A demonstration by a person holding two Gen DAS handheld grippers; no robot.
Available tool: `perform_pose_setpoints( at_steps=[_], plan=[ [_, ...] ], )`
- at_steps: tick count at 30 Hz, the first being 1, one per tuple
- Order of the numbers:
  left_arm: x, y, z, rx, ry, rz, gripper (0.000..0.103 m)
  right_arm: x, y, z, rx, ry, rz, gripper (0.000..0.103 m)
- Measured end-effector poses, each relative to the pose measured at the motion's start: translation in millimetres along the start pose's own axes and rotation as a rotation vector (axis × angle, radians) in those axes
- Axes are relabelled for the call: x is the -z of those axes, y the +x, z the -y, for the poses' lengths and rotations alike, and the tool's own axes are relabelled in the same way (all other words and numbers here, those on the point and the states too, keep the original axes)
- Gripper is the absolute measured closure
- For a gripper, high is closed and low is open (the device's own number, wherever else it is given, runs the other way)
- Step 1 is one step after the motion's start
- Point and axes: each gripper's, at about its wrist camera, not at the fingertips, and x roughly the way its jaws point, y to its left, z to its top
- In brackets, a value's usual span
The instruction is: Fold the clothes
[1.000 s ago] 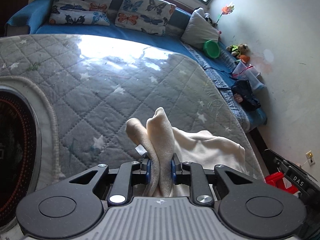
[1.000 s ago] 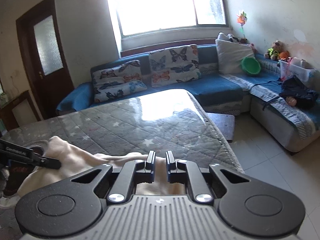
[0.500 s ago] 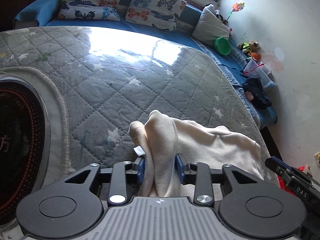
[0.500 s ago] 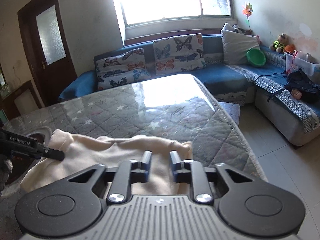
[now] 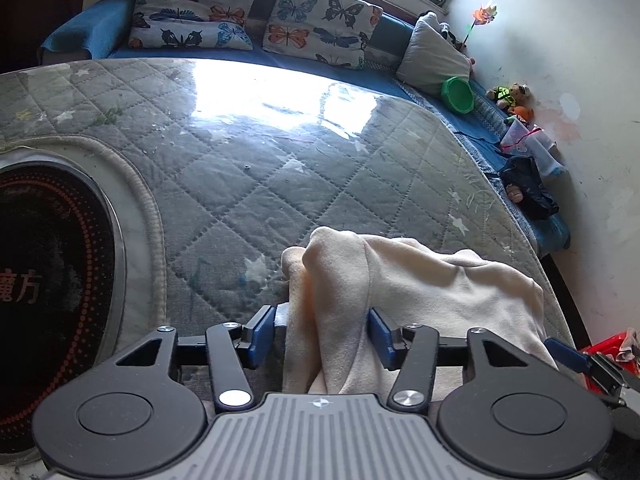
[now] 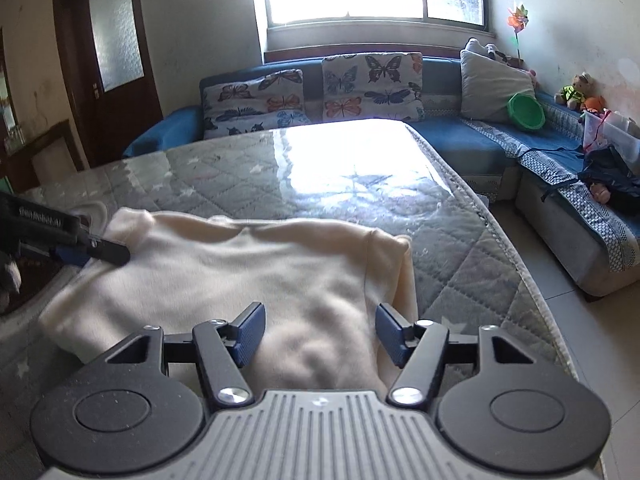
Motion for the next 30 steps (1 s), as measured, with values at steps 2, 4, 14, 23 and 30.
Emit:
perform_pose_setpoints(
  at_steps=[2, 4, 14, 23, 30],
  plan=[
    [-0.3, -0.8, 0.2, -0.007, 0.005, 0.005, 0.045, 2.9, 0.2, -2.1, 0.01, -0.018, -0.001, 0.033],
    [0.2, -2.0, -0.6, -0.014, 0.007, 0.011, 0.042, 3.7, -1.8, -3.5, 0.019, -0.026, 0.008, 0.03],
    [5.1, -9.4, -4.1, -0.042, 0.007, 0.031, 0.034, 9.9, -13.1, -14.5, 0.047, -0.08, 0.05, 0.017],
    [10.9, -14.9, -4.2, -0.062, 0.01, 0.036, 0.03, 22.0, -12.9, -21.5, 0.058, -0.092, 0.036, 0.005],
    [17.9, -23.0, -3.1, -0.074, 0.025, 0.042, 0.024, 23.4, -19.9, -21.5, 0.075, -0.065, 0.048, 0.0]
  ],
)
